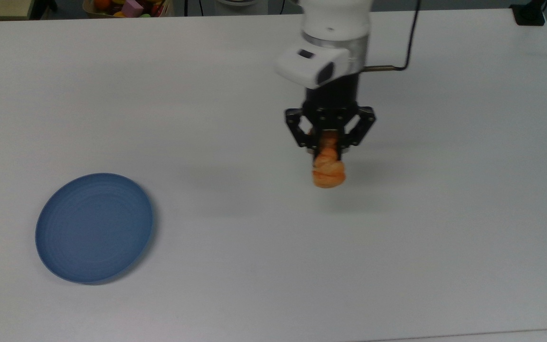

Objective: Put the bread on the table
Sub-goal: 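Lift the bread roll off the plate and carry it away from the plate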

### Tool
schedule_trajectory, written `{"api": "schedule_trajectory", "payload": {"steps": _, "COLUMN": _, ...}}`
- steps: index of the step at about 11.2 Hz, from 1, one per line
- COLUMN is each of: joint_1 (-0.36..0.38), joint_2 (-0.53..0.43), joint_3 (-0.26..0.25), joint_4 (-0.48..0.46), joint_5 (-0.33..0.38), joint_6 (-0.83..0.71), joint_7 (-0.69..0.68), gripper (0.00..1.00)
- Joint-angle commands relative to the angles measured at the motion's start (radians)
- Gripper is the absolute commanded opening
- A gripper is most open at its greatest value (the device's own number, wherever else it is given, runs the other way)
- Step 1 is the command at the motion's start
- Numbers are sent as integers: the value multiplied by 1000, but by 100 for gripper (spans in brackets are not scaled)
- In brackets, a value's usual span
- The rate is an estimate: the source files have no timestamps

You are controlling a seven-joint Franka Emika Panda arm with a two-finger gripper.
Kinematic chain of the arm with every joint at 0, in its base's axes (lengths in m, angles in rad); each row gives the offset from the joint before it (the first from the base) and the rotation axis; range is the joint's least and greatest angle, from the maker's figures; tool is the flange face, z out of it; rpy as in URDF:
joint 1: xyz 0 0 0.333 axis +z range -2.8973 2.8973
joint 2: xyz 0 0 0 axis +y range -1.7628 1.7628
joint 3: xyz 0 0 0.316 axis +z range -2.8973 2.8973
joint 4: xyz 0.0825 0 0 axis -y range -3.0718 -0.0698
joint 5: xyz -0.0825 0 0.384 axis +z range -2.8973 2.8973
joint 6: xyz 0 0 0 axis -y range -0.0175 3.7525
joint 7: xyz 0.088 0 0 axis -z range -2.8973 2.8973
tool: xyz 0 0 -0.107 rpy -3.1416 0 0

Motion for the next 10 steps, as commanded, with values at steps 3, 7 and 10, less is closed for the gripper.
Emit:
{"api": "schedule_trajectory", "payload": {"steps": 3, "joint_1": 92, "joint_2": 126, "joint_3": 71, "joint_4": 22, "joint_5": -140, "joint_6": 76, "joint_7": 200, "gripper": 35}}
{"api": "schedule_trajectory", "payload": {"steps": 7, "joint_1": 153, "joint_2": 236, "joint_3": 84, "joint_4": 45, "joint_5": -197, "joint_6": 165, "joint_7": 303, "gripper": 36}}
{"api": "schedule_trajectory", "payload": {"steps": 10, "joint_1": 171, "joint_2": 295, "joint_3": 84, "joint_4": 83, "joint_5": -205, "joint_6": 205, "joint_7": 358, "gripper": 37}}
